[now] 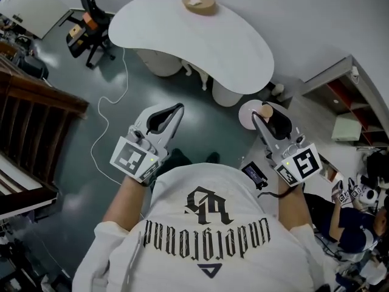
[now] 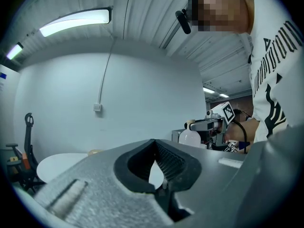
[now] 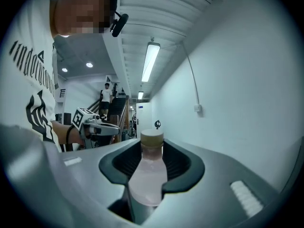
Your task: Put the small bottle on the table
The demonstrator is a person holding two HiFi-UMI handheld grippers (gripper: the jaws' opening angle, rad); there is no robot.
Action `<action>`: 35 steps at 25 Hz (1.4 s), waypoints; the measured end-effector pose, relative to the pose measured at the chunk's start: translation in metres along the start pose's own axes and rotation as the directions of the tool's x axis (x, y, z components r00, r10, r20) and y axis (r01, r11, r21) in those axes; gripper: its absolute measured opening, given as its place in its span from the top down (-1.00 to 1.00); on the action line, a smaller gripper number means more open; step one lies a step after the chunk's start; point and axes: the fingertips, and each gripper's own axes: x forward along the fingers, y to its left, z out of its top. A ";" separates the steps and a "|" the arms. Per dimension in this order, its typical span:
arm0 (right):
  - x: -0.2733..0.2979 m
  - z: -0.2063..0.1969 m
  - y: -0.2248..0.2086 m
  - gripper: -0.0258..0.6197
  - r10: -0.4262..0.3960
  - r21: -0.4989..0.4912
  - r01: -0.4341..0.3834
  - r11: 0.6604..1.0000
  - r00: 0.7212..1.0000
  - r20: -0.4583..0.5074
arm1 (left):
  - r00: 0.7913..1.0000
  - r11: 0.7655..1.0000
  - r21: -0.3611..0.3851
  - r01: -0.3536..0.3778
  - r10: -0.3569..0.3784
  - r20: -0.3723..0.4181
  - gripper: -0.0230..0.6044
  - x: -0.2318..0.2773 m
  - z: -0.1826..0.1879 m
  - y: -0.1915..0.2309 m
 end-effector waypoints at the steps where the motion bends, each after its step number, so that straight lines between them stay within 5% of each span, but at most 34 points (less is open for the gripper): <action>1: 0.001 0.000 -0.004 0.49 0.002 0.004 -0.002 1.000 1.000 0.000 | 1.000 1.000 -0.008 -0.001 0.001 0.000 0.91 0.004 0.000 0.000; 10: 0.022 -0.002 -0.023 0.49 -0.008 0.013 0.008 1.000 1.000 -0.005 | 0.999 0.999 -0.019 0.037 -0.037 0.015 0.91 0.032 0.002 0.008; 19: 0.068 0.004 -0.041 0.49 -0.038 0.009 0.038 0.999 0.999 0.000 | 0.999 0.998 -0.052 0.047 -0.046 0.023 0.91 0.052 -0.006 0.061; 35: 0.249 0.020 -0.059 0.49 -0.066 -0.005 0.066 0.998 0.998 -0.004 | 0.998 0.997 -0.054 0.046 -0.045 0.036 0.91 0.051 -0.008 0.253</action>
